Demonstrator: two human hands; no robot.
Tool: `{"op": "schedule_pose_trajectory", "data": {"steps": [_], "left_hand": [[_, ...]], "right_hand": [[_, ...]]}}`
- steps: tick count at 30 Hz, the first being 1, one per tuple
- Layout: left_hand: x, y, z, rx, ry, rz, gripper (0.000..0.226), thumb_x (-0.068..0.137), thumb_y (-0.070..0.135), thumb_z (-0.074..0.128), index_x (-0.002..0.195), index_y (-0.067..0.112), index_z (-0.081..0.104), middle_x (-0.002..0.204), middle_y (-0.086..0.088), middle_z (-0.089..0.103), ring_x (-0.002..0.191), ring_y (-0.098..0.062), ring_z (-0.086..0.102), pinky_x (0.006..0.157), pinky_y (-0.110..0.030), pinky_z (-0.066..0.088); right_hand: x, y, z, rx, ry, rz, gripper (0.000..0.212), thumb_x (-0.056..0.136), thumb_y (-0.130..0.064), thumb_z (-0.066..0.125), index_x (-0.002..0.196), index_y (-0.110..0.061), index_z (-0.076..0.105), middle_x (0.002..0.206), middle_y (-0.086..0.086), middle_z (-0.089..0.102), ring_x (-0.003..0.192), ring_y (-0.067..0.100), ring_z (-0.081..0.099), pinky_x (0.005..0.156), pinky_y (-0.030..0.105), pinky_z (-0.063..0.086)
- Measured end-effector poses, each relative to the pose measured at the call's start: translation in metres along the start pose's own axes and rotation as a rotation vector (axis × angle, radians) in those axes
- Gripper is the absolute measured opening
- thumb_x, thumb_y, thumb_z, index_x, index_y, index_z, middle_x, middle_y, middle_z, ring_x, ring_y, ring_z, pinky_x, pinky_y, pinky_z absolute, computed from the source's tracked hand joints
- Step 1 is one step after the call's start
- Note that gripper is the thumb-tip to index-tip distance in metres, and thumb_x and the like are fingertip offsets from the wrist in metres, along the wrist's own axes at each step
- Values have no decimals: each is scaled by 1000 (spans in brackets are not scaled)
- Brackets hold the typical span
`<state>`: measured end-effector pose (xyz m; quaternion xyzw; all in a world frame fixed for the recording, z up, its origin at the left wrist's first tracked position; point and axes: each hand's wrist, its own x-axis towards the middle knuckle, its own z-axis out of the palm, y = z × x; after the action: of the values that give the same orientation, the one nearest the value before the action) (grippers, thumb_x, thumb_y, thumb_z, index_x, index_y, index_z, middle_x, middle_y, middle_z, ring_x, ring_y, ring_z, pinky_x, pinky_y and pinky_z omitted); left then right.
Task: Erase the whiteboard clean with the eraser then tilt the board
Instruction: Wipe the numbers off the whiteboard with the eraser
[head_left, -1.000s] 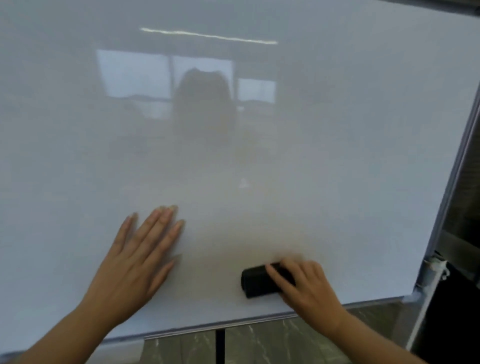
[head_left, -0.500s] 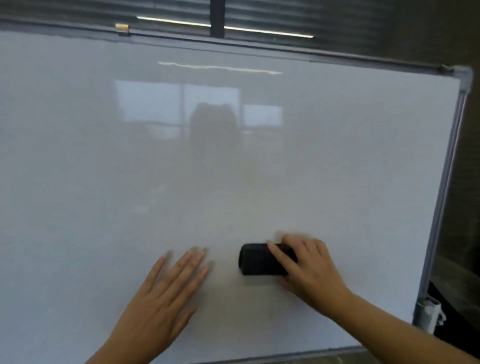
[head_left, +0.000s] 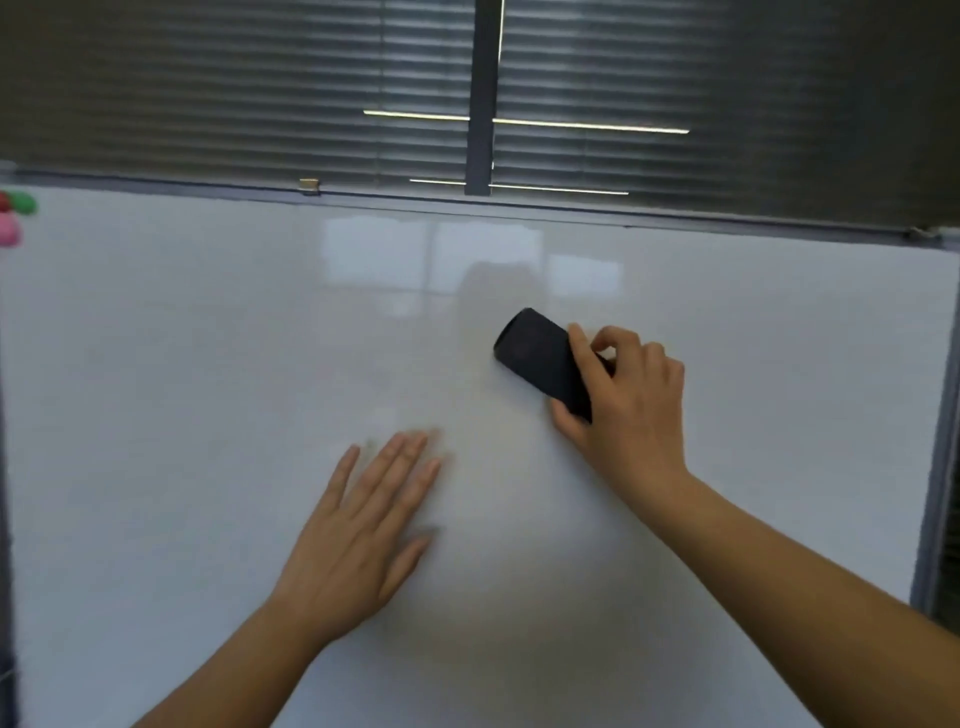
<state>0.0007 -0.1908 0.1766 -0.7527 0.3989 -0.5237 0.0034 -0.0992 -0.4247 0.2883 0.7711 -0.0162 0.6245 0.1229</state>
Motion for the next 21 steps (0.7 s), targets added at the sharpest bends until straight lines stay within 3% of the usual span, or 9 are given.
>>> {"op": "schedule_pose_trajectory", "data": {"steps": [5, 12, 15, 17, 19, 21], "left_hand": [[-20, -27, -15, 93, -53, -8, 63, 97, 43, 33, 149, 8, 28, 156, -15, 29, 145, -27, 23, 113, -51, 23], [-68, -99, -4, 141, -62, -26, 64, 99, 45, 35, 151, 8, 26, 158, -13, 25, 146, -28, 26, 113, -51, 25], [-82, -148, 14, 156, -22, 38, 64, 101, 48, 28, 151, 8, 25, 159, -14, 23, 147, -28, 22, 115, -53, 22], [-87, -177, 26, 168, 5, 71, 67, 102, 49, 26, 154, 8, 18, 161, -13, 18, 148, -27, 16, 115, -55, 21], [-91, -205, 40, 181, 40, 144, 66, 103, 49, 21, 156, 11, 8, 163, -7, 7, 150, -23, 6, 116, -54, 15], [-92, -219, 53, 163, 95, 209, 65, 103, 49, 22, 156, 14, 8, 164, -4, -1, 151, -21, 2, 116, -53, 11]], "right_hand": [[-22, -59, 24, 29, -21, -110, 59, 62, -21, 83, 116, -4, 66, 99, 19, 64, 70, 35, 56, 60, 38, 41], [-54, -151, 70, 61, -16, -369, 52, 66, -28, 78, 115, -10, 68, 101, 14, 65, 71, 28, 55, 66, 37, 35], [-53, -176, 82, 50, -74, -584, 54, 67, -29, 75, 116, -8, 66, 108, 13, 54, 71, 28, 54, 66, 37, 36], [-33, -168, 80, 34, -52, -660, 50, 76, -30, 63, 122, -8, 57, 111, 13, 47, 75, 29, 48, 66, 37, 35], [-3, -156, 74, 6, -10, -595, 49, 84, -31, 56, 127, -7, 50, 113, 14, 45, 78, 31, 44, 66, 38, 31], [23, -146, 64, -33, 12, -420, 54, 83, -31, 64, 130, -5, 52, 114, 20, 48, 78, 34, 47, 65, 38, 32]]}}
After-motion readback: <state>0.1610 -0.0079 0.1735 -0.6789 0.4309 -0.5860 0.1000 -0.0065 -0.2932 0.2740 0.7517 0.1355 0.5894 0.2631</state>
